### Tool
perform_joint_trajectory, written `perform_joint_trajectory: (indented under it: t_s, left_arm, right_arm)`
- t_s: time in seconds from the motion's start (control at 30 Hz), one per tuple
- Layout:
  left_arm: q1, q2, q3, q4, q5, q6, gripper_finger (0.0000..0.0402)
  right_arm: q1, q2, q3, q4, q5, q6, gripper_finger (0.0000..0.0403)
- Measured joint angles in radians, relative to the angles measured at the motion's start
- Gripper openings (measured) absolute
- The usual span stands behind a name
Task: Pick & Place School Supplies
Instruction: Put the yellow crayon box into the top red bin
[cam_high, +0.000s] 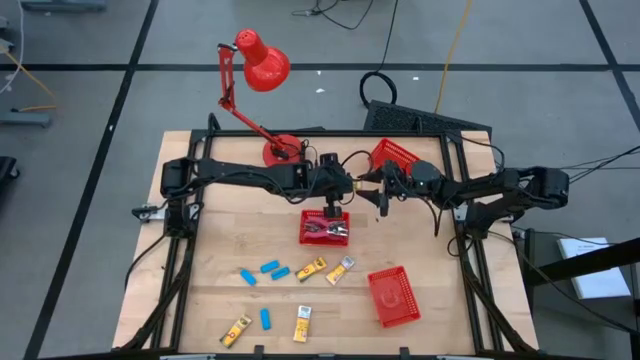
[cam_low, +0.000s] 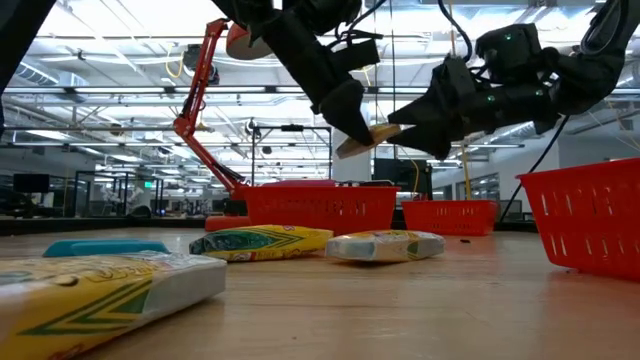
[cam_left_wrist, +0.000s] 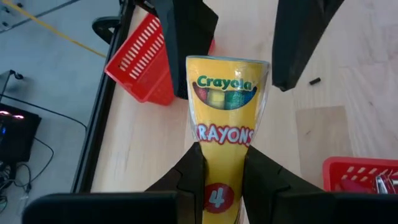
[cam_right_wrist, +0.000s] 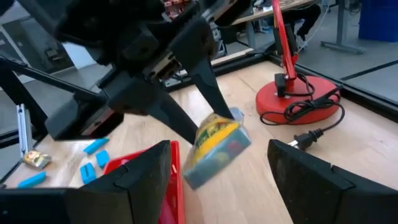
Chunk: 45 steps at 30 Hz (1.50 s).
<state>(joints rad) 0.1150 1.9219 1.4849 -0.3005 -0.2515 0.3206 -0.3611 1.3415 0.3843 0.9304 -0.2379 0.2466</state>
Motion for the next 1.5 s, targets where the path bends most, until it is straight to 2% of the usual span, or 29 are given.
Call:
perform_joint_trajectory:
  t_s: [0.17, 0.5, 0.87, 1.23, 1.5]
  left_arm:
    - [0.0, 0.018, -0.001, 0.023, 0.02, 0.007, 0.0069]
    - [-0.004, 0.036, -0.001, 0.085, 0.008, 0.011, 0.0069]
    - [-0.006, 0.036, -0.001, 0.127, 0.02, 0.016, 0.0069]
    - [-0.007, 0.036, -0.001, 0.144, 0.011, 0.011, 0.0069]
    - [-0.007, 0.036, -0.002, 0.153, 0.011, 0.017, 0.0069]
  right_arm:
    - [0.0, 0.0, 0.001, 0.009, 0.002, 0.004, 0.0249]
    - [0.0, 0.0, 0.017, -0.006, 0.001, 0.007, 0.0185]
    - [0.0, 0.0, 0.017, -0.025, 0.002, 0.006, 0.0185]
    - [0.0, 0.0, 0.017, -0.022, 0.009, 0.006, 0.0081]
    - [0.0, 0.0, 0.016, -0.022, 0.007, -0.008, 0.0081]
